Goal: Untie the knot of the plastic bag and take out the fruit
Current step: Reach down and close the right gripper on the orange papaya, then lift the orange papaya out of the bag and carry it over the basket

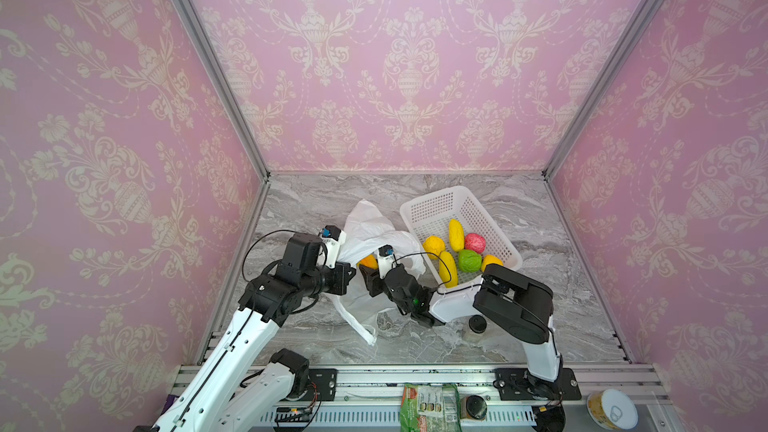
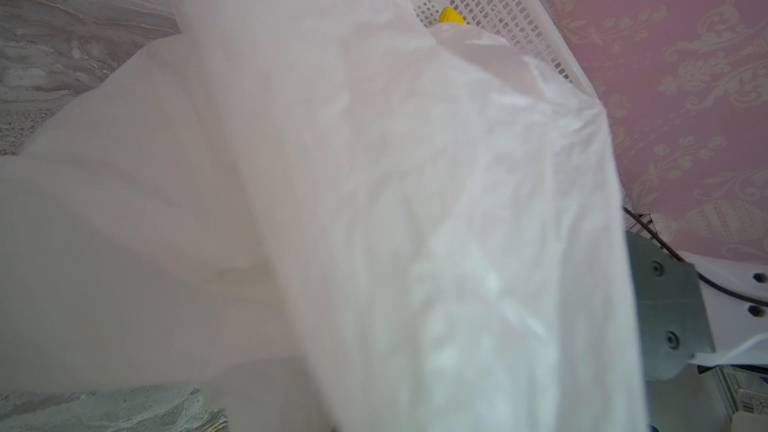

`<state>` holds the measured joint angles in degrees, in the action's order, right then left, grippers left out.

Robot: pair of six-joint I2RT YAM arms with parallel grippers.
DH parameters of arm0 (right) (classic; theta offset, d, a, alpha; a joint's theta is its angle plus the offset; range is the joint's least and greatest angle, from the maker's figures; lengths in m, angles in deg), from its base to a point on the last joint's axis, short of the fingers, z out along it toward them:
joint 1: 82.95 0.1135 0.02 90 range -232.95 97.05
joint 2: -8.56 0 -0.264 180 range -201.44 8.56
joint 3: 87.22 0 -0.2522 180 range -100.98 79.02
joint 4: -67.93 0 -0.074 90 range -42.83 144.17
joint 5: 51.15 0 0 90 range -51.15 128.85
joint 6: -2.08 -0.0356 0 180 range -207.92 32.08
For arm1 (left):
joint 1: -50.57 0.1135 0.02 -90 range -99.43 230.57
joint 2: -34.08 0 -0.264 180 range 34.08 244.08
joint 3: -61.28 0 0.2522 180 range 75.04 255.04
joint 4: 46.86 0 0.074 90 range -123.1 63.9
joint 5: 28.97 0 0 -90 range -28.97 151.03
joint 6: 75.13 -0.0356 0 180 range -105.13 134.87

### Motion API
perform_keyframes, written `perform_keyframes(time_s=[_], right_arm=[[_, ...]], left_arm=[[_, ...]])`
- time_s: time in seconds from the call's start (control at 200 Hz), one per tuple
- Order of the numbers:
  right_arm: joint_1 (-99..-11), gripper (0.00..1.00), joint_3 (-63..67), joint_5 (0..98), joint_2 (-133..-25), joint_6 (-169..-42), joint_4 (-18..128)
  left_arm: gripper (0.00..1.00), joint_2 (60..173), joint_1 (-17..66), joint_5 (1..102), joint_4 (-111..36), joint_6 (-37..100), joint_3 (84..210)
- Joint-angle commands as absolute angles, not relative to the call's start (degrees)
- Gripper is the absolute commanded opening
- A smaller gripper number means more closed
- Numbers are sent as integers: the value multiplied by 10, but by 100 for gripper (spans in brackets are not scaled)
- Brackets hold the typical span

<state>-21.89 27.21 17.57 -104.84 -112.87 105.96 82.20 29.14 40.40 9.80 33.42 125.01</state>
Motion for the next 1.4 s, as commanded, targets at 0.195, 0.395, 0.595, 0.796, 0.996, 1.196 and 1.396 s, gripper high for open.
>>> perform_keyframes(time_s=[0.195,0.395,0.595,0.796,0.996,1.196,1.396], right_arm=[[-189,44,377,132,-941,-1071,1140],[-155,44,461,127,-816,-1011,1146],[-146,43,553,102,-633,-983,1089],[-147,42,599,-9,-427,-919,979],[-211,40,620,-110,-223,-913,850],[-342,40,587,-62,-209,-1048,681],[-447,40,463,34,-415,-1128,553]], left_arm=[[0,824,297,409,106,338,1260],[0,826,297,449,119,363,1267],[0,863,296,464,143,376,1279],[0,856,296,497,152,380,1280],[0,849,296,485,152,380,1281],[0,833,296,482,146,381,1278],[0,837,296,487,146,379,1277]])
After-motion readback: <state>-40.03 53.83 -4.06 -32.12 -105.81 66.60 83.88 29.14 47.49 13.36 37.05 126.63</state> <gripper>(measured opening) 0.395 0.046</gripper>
